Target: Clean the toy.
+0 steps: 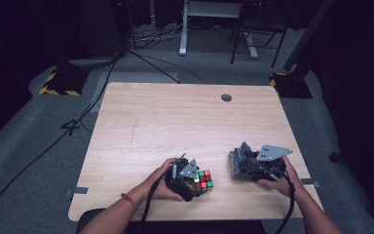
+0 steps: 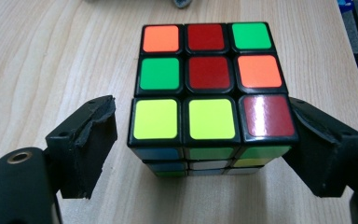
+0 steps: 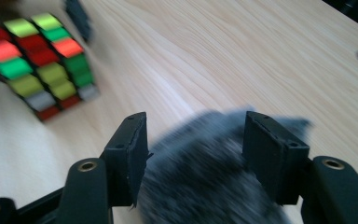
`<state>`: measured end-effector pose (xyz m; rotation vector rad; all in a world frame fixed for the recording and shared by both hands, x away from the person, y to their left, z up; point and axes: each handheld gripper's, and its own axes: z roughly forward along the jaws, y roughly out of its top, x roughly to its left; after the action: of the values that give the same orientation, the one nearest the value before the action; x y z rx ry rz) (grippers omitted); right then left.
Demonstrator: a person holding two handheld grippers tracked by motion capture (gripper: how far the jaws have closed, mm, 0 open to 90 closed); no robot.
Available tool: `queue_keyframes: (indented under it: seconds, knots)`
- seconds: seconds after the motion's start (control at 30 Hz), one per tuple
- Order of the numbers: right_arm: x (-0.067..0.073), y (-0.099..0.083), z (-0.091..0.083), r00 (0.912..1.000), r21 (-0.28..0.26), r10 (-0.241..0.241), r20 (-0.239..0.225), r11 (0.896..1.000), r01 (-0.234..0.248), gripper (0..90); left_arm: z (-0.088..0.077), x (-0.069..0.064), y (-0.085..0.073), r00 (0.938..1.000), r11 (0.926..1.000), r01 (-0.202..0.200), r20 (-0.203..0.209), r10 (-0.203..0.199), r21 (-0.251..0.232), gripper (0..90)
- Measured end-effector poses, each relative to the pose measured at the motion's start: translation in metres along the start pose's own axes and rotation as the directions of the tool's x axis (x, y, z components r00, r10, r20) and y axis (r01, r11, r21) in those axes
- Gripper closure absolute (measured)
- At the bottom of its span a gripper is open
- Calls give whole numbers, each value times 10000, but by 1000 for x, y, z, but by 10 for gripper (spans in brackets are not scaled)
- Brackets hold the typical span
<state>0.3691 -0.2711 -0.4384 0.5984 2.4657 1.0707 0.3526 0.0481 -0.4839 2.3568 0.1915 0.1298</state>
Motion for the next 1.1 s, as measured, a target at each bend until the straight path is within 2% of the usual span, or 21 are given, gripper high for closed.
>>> queue_keyframes:
  seconds: [0.13, 0.2, 0.23, 0.43, 0.57, 0.7, 0.77, 0.9, 0.97, 1.0, 1.03, 1.07, 1.1]
  knots:
    - [-14, -13, 4, 9991, 440, 426, -53, 9981, -423, 406, 2, -1, -1, 9998, 9999, 129, -167, -128, 34, 168]
    - [-19, -20, 10, 9991, 884, 414, 24, 9952, -414, 411, 3, -1, -2, 9999, 9999, 90, -147, -88, 141, 168]
    - [-22, -26, 17, 9985, 1227, 543, -113, 9911, -525, 419, 3, -1, -3, 9999, 9998, 94, -130, -92, 155, 168]
    - [-22, -34, 30, 9978, 1772, 574, -319, 9829, -509, 429, 6, 0, -5, 9998, 9996, 199, -78, -197, 224, 158]
    - [-25, -39, 35, 9924, 1616, 1087, -584, 9820, -981, 433, 8, 0, -4, 9994, 9993, 323, -154, -321, 171, 158]
    - [-26, -41, 36, 9893, 1578, 1254, -749, 9810, -1124, 469, 12, -1, -4, 9994, 9990, 273, -238, -265, 341, 160]
    - [-26, -41, 35, 9888, 1578, 1251, -817, 9812, -1111, 524, 14, -2, -4, 9994, 9988, 275, -237, -266, 396, 162]
    - [-23, -39, 36, 9887, 1473, 1130, -982, 9842, -978, 688, 16, 0, -5, 9991, 9981, 343, -248, -330, 505, 165]
    - [-21, -38, 36, 9899, 1483, 1094, -903, 9843, -953, 706, 16, 0, -5, 9991, 9980, 377, -189, -368, 502, 167]
    - [-20, -38, 36, 9903, 1469, 1065, -893, 9848, -926, 722, 16, 0, -5, 9994, 9983, 340, -92, -336, 474, 176]
    - [-19, -36, 36, 9912, 1474, 1000, -864, 9853, -866, 746, 15, 0, -5, 9995, 9985, 300, 20, -301, 452, 258]
    - [-19, -36, 36, 9912, 1474, 1000, -864, 9853, -866, 746, 15, 0, -5, 9997, 9986, 256, 55, -259, 457, 258]
    - [-19, -35, 36, 9916, 1481, 974, -851, 9854, -840, 753, 14, 0, -4, 9997, 9988, 233, -13, -233, 441, 308]
